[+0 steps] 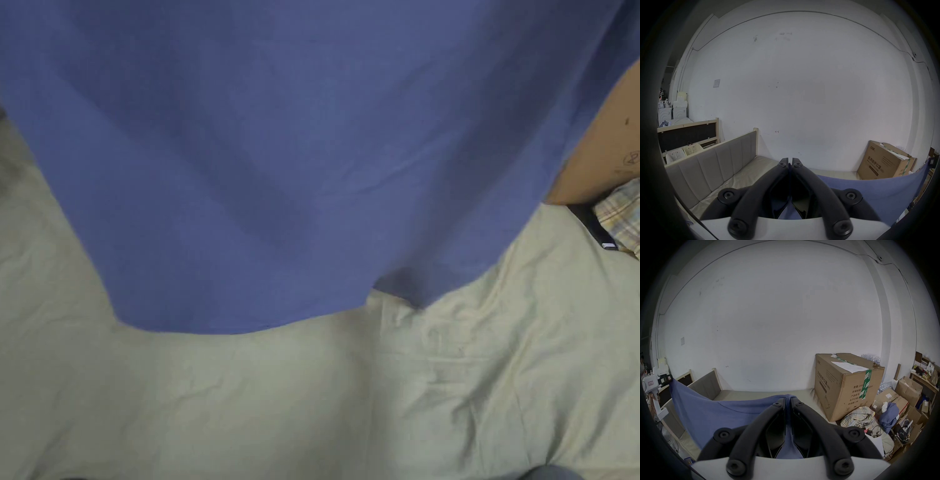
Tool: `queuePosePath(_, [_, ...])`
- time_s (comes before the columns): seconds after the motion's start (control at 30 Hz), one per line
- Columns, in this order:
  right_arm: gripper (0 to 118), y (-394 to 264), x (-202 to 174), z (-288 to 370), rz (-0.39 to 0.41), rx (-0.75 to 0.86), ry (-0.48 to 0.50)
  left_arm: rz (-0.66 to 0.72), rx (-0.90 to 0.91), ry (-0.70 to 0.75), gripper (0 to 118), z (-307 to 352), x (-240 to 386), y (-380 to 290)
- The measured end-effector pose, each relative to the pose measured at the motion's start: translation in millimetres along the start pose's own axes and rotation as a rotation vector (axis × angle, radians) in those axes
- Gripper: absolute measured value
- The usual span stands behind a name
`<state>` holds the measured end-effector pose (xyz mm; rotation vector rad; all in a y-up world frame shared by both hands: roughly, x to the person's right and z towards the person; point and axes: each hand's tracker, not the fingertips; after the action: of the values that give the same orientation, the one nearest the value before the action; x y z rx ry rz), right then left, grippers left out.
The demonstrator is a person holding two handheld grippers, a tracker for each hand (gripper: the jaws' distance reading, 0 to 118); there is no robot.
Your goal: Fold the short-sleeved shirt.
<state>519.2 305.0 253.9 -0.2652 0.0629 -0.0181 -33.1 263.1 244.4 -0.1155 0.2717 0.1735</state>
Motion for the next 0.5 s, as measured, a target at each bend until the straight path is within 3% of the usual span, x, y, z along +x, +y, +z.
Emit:
queuePosePath(0.13, [4, 19, -9, -39, 0.01, 0.005, -0.063, -0.029, -0.034, 0.041, 0, -37, 22, -5])
queuePosePath(0.3, [4, 46, -16, -102, 0.025, -0.016, -0.137, -0.089, -0.048, 0.08, 0, -33, 17, -7])
queuePosePath(0.33, [4, 50, -18, -113, 0.031, -0.016, -0.147, -0.089, -0.045, 0.084, 0, -68, 24, 9])
queuePosePath(0.43, [4, 61, -28, -143, 0.082, 0.0, -0.206, -0.095, -0.043, 0.096, 0, -72, 23, 10])
queuePosePath(0.5, [4, 71, -35, -167, 0.111, 0.028, -0.25, -0.138, -0.038, 0.113, 0, -137, 50, 17])
